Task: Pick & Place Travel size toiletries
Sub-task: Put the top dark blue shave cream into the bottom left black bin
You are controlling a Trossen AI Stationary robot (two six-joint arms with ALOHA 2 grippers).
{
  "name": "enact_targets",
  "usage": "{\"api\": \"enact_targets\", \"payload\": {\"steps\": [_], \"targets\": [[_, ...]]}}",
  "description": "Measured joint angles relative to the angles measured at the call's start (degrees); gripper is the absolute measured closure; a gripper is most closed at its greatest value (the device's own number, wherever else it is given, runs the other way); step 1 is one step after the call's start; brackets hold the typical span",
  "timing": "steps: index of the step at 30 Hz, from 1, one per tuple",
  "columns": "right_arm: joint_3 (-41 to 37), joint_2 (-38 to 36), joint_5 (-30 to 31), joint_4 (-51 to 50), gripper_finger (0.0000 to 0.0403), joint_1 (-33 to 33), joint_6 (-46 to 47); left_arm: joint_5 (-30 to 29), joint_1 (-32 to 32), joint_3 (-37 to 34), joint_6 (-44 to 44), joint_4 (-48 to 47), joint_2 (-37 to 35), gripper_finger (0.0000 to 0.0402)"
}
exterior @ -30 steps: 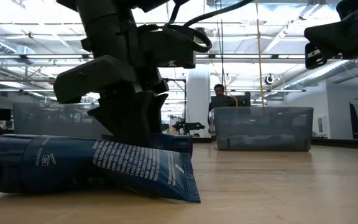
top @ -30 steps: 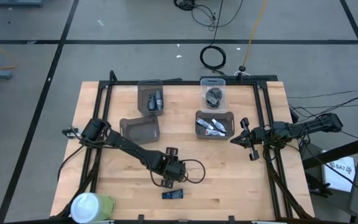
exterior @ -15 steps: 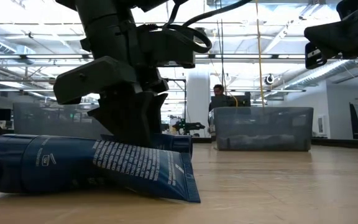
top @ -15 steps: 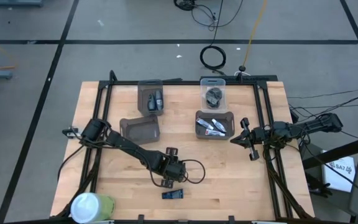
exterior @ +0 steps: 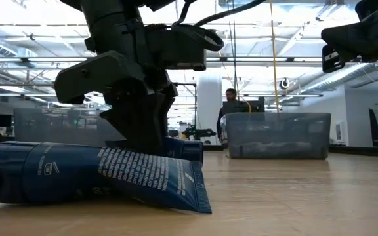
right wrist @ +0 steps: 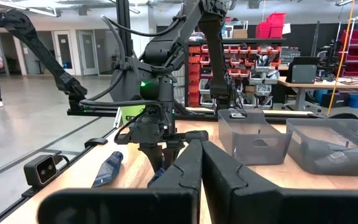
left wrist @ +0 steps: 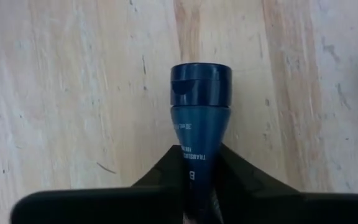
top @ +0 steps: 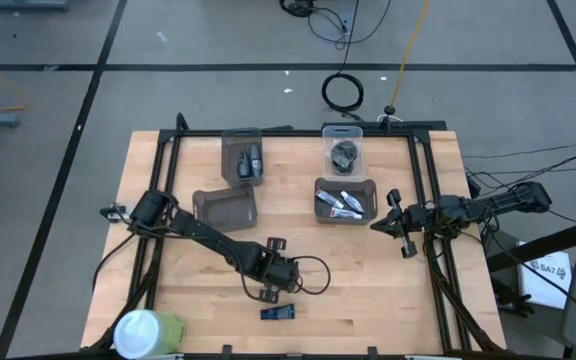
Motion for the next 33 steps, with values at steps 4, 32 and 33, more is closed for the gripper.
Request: {"api": "enact_targets", "payload": {"steps": [4,32,33], "targets": [[0.0,0.0,0.0,0.0,0.0403,0.0,0.0,-0.01,-0.04,0.02,0.02,0.0,-0.02,0.0362],[-0.01,0.0,0.0,0.0,0.0403,0.02,-0.01,0.15,0.0,0.01,0.15,-0.04,-0.02,0.0361],[0.0,0.0,0.0,0.0,0.0403,0.0,-0.01,0.16,0.0,0.02,0.15,-0.05,-0.02,0.0361]]}}
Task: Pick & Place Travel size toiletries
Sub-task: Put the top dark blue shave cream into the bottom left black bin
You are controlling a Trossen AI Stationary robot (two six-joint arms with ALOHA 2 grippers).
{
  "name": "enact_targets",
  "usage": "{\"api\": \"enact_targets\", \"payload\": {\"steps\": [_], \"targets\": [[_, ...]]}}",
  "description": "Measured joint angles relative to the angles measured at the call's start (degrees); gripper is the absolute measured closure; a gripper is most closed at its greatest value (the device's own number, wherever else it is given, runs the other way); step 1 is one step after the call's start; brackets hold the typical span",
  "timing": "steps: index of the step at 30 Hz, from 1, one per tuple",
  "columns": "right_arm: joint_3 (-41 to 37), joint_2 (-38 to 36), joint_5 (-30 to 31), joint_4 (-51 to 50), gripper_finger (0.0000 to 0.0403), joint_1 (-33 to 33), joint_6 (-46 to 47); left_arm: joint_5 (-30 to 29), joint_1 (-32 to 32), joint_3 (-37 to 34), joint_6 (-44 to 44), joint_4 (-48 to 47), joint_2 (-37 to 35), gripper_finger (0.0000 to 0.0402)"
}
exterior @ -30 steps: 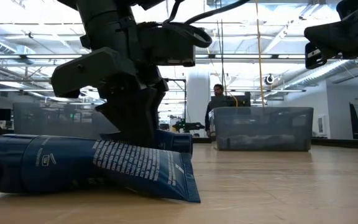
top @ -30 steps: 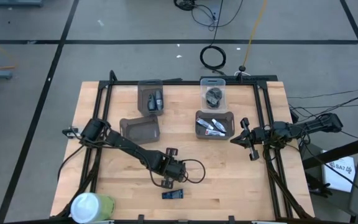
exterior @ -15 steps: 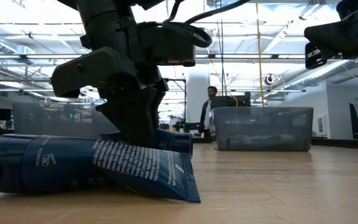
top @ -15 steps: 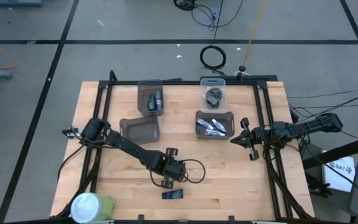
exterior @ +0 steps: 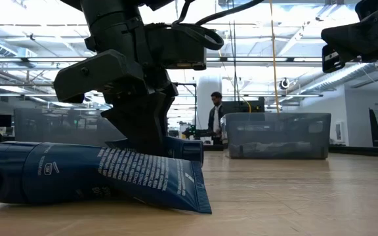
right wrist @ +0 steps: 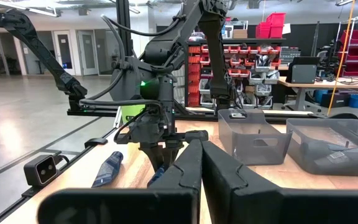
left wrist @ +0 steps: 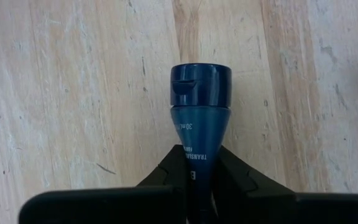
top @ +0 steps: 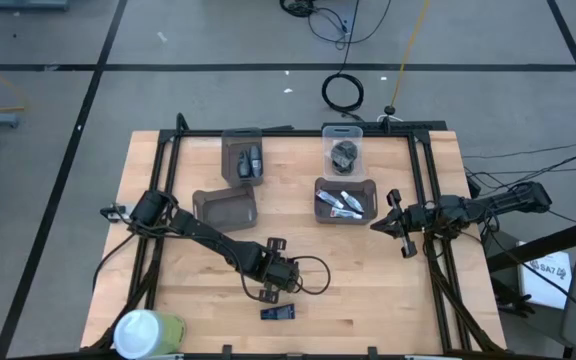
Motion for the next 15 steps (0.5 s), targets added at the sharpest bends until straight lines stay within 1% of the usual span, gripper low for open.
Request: {"api": "enact_targets", "payload": {"steps": [11,15], "targets": [[-0.02,0.02,0.0,0.0,0.0403,0.02,-0.02,-0.06,0.0,-0.02,-0.43,0.38,0.0,0.036],[0.0,0.02,0.0,-0.02,0.0403,0.01,0.0,-0.13,0.29,-0.28,-2.25,1.3,-1.61,0.036]]}}
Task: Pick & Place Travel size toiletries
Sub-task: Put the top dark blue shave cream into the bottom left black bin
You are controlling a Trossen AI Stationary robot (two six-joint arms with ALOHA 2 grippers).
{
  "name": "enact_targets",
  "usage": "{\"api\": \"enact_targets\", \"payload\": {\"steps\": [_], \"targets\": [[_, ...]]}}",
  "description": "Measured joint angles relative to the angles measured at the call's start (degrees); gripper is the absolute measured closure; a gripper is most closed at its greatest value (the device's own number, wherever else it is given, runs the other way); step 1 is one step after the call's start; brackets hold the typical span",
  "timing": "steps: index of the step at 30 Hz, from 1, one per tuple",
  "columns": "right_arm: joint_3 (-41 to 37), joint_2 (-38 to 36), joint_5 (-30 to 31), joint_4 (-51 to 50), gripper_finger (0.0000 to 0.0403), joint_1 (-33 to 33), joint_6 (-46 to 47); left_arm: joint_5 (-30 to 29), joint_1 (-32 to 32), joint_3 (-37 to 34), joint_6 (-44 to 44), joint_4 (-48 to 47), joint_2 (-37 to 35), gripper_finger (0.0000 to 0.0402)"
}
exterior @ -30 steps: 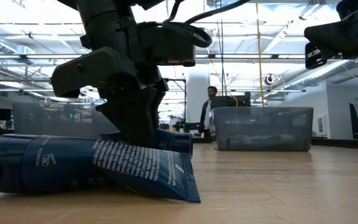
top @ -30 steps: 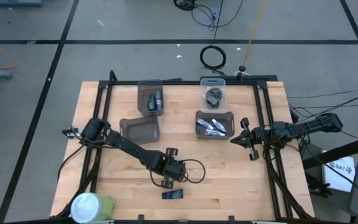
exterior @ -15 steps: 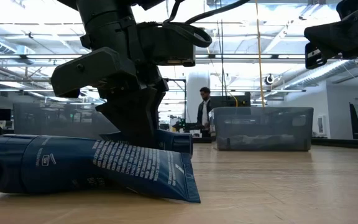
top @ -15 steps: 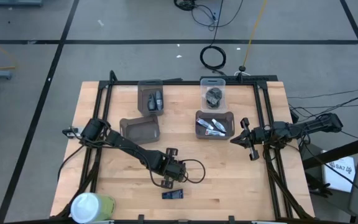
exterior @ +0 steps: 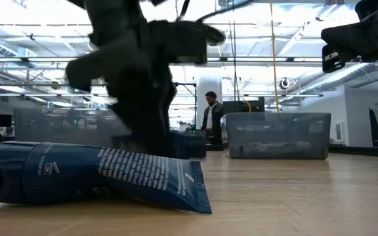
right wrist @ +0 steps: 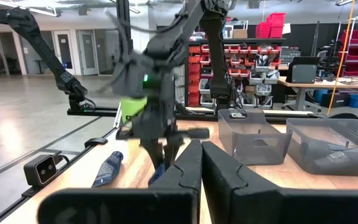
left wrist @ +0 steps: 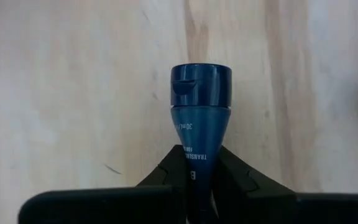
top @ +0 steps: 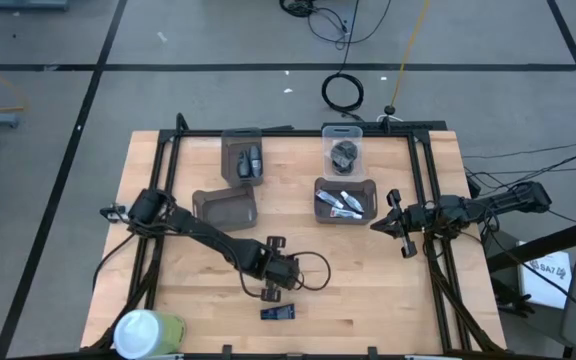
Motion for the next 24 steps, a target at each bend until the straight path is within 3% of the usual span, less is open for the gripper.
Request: {"api": "enact_targets", "payload": {"steps": [15,19,24], "targets": [[0.0,0.0,0.0,0.0,0.0403,0.01,0.0,-6.17,0.15,-0.69,1.15,2.33,-18.14,0.036],[0.0,-0.01,0.0,0.01,0.0403,0.01,-0.01,-3.48,0.2,-6.11,5.63,12.01,-22.16,0.037],[0.0,-0.02,0.0,0.02,0.0403,0.01,0.0,-0.42,1.36,-17.79,5.13,24.53,-27.66,0.0392]]}}
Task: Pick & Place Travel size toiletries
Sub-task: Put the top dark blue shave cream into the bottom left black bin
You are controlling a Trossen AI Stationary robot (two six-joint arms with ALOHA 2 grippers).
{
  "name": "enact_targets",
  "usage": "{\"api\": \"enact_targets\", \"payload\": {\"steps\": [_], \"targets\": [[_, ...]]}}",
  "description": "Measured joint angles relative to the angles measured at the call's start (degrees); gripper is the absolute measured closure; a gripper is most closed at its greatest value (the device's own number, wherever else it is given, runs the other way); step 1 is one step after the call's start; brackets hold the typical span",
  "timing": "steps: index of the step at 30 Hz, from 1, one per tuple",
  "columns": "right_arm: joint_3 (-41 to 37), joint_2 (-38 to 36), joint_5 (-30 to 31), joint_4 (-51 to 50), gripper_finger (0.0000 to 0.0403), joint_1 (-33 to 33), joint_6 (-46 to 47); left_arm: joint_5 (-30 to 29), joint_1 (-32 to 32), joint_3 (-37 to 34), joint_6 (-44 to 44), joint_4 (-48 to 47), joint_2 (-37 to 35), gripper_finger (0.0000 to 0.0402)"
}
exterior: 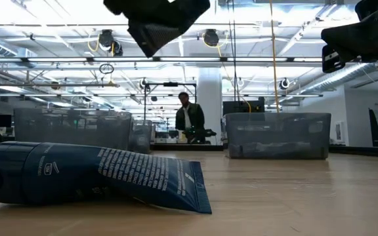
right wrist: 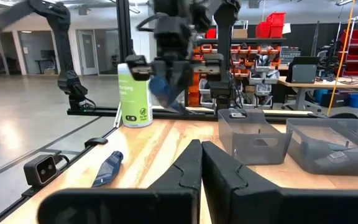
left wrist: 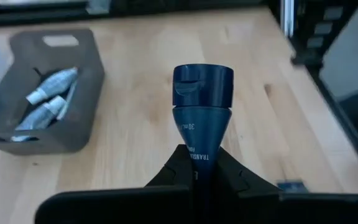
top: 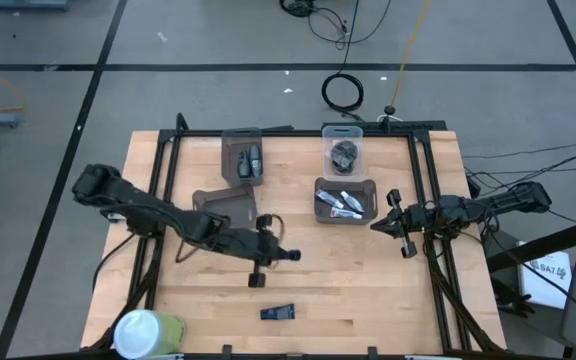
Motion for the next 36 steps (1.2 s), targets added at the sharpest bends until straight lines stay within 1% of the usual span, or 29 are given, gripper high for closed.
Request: {"api": "enact_targets", "payload": {"steps": [3,5,9,13,16,18,22,24,26,28,31,33,36], "targets": [[0.0,0.0,0.0,0.0,0.0403,0.0,0.0,-0.16,0.38,-7.43,-1.59,7.35,-4.92,0.0387],[0.0,0.04,0.0,0.0,0.0403,-0.02,0.0,-2.08,0.21,-11.45,-2.66,10.62,-8.42,0.038],[-0.01,0.04,0.01,-0.02,0.0403,-0.02,0.0,-7.35,0.06,-17.56,-4.78,10.02,-16.23,0.0389],[0.0,0.11,0.0,0.01,0.0403,-0.02,0.0,-10.33,-0.15,-20.63,-6.46,6.08,-24.79,0.0394],[0.0,0.23,0.0,0.0,0.0403,-0.01,0.0,-15.29,-1.05,-21.5,-6.96,0.53,-30.97,0.0385],[0.0,0.23,0.02,0.0,0.0403,-0.02,0.0,-18.28,-1.75,-21.74,-6.31,-1.56,-34.53,0.0383],[0.0,0.24,0.0,0.0,0.0403,-0.02,0.0,-22.02,-2.57,-24.25,-5.88,-5.61,-41.31,0.0394],[0.0,0.24,0.0,0.0,0.0403,-0.02,0.0,-23.69,-2.61,-25.45,-7.66,-9.3,-44.55,0.0394],[0.0,0.24,0.0,0.0,0.0403,-0.01,-0.01,-26.09,-2.59,-26.5,-11.55,-14.0,-47.53,0.039],[0.0,0.24,0.0,0.0,0.0403,-0.01,-0.01,-28.21,-2.44,-27.46,-15.29,-17.58,-50.02,0.0384],[0.0,0.24,0.0,0.0,0.0403,-0.02,0.0,-28.67,-2.46,-28.45,-19.94,-22.1,-52.61,0.0388],[0.0,0.24,0.0,0.0,0.0403,-0.02,-0.02,-28.69,-2.46,-28.5,-22.97,-24.55,-52.96,0.0394],[0.0,0.24,0.0,0.0,0.0403,0.0,0.0,-28.67,-2.42,-28.5,-26.5,-27.52,-52.75,0.0393]]}}
